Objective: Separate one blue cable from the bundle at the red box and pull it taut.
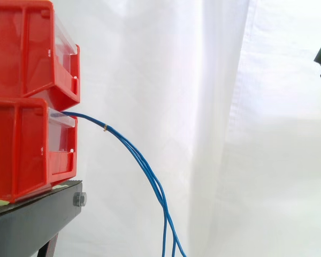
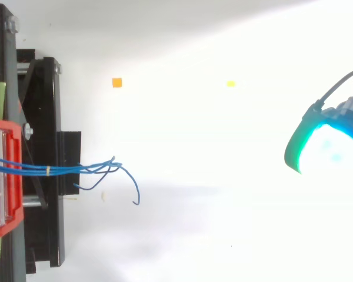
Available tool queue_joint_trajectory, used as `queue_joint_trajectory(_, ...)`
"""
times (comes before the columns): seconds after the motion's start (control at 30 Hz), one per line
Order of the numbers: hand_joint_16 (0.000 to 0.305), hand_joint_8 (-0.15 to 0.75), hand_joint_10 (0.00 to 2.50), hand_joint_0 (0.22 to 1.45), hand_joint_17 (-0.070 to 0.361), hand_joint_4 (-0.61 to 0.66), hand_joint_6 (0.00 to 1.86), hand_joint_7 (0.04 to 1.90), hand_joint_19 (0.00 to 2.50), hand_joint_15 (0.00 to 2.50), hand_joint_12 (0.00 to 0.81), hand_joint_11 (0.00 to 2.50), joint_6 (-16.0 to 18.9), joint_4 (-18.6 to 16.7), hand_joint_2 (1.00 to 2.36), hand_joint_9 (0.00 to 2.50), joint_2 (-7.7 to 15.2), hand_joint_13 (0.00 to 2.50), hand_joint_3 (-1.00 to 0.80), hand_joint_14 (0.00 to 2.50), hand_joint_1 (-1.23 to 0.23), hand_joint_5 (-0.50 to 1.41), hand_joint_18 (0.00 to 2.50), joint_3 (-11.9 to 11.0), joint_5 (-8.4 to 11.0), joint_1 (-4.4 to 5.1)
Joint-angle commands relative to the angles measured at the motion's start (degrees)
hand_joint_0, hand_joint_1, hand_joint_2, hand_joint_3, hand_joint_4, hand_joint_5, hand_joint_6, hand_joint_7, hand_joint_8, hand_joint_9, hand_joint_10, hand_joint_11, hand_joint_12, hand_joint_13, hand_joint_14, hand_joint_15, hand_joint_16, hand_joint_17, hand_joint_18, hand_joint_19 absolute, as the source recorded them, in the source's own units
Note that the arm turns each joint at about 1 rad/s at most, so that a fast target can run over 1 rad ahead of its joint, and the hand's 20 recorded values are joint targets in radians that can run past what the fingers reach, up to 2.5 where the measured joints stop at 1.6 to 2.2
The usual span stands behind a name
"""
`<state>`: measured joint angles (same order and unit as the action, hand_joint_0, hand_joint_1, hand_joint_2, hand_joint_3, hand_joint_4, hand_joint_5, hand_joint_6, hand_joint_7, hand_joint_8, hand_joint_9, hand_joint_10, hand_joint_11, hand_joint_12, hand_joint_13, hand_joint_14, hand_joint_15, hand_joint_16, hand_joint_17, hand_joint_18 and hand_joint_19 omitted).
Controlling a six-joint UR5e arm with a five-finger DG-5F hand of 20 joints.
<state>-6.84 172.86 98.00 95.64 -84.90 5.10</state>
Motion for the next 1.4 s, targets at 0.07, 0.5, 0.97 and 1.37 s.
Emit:
queue_joint_trajectory(0.07, 0.044, 0.269, 0.0, 0.51, 0.099, 0.23, 0.5, 0.72, 0.27, 0.06, 0.349, 0.12, 0.1, -0.1, 1.0, 0.53, 0.0, 0.44, -0.5, 0.0, -0.62, -0.24, 0.4, 0.0, 0.0, 0.0)
queue_joint_trajectory(0.5, 0.039, 0.278, 0.0, 0.53, 0.088, 0.25, 0.5, 0.74, 0.18, 0.06, 0.331, 0.15, -8.0, -8.7, 1.0, 0.57, 6.6, 0.43, -0.5, 0.0, -0.65, -0.23, 0.33, -0.9, 4.83, 0.52)
queue_joint_trajectory(0.97, 0.037, 0.279, 0.0, 0.53, 0.084, 0.26, 0.5, 0.75, 0.2, 0.06, 0.32, 0.17, -12.0, -8.8, 1.0, 0.6, 16.8, 0.46, -0.5, 0.0, -0.65, -0.23, 0.33, -10.8, 8.88, 0.61)
queue_joint_trajectory(1.37, 0.037, 0.279, 0.0, 0.53, 0.083, 0.26, 0.5, 0.75, 0.21, 0.08, 0.319, 0.18, -14.2, -11.8, 1.0, 0.61, 20.0, 0.46, -0.5, 0.0, -0.64, -0.22, 0.33, -12.3, 9.76, 0.17)
